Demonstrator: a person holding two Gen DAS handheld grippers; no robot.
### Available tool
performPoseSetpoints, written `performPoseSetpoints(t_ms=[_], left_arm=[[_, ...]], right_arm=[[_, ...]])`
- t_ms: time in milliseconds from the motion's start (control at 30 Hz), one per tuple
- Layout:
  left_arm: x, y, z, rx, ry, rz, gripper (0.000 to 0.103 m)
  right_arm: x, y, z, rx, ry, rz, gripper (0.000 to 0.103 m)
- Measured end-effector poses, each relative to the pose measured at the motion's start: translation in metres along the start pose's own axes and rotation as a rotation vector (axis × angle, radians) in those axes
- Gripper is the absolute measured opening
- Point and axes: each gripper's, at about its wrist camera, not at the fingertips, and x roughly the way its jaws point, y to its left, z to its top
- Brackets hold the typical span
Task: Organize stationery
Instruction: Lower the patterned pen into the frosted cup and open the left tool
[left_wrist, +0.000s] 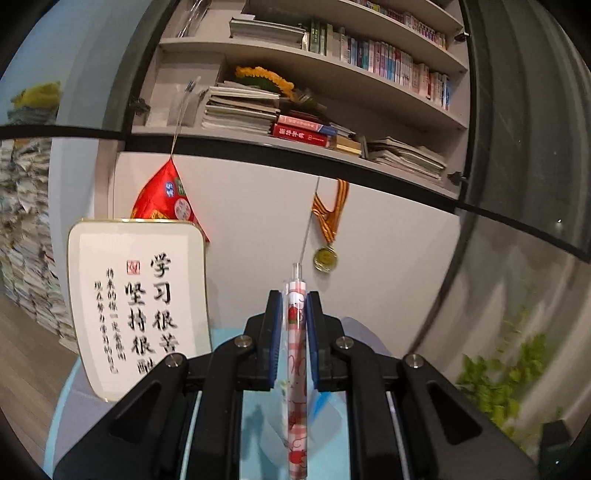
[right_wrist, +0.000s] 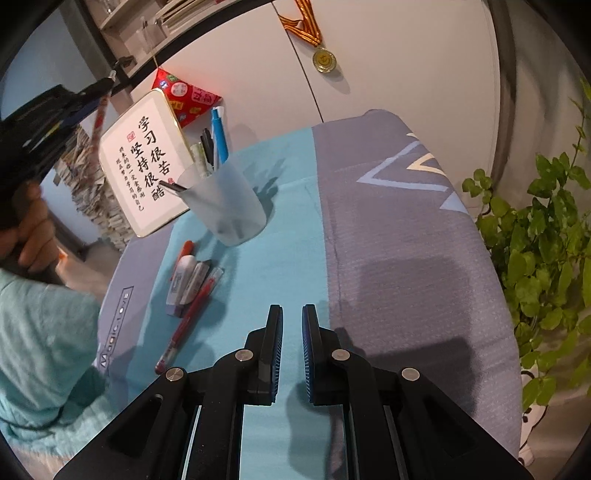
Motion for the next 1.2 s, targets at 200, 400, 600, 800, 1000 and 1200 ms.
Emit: performPoseSetpoints(t_ms=[200,400,600,800,1000,1200], left_arm=[[0.027,-0.004,-0.008,0.024,0.001,-0.003,0.011],[0.055,-0.006,-0.017,0.054,0.016,0.015,0.011],[0.073,0.001,-0.026,0.044,0.046,0.021,0.011],[0.074,0.005,-0.039,0.053,0.057,0.020,0.011],[0.065,0.005,-0.052,0.058,0.065,0.008,0.011],[0.049,0.006,-0.058,0.055,0.113,-0.008,0.012]], right_arm=[[0.010,-0.006,0.001,0.018,0.012,0.005,0.009],[0.009,-0.007,0.003,0.003,-0.001,-0.002,0.008],[0.008,-0.015,0.008,-0.010,-0.041,-0.108,0.008],[0.007,0.001,0.025,-0.112,-0.107,-0.203,0.008],[0.008,0.008,0.028,-0.149,-0.131,-0.170,0.008],[0.008,-0.001,0.027,-0.095,-0.120,-0.163,0.009]])
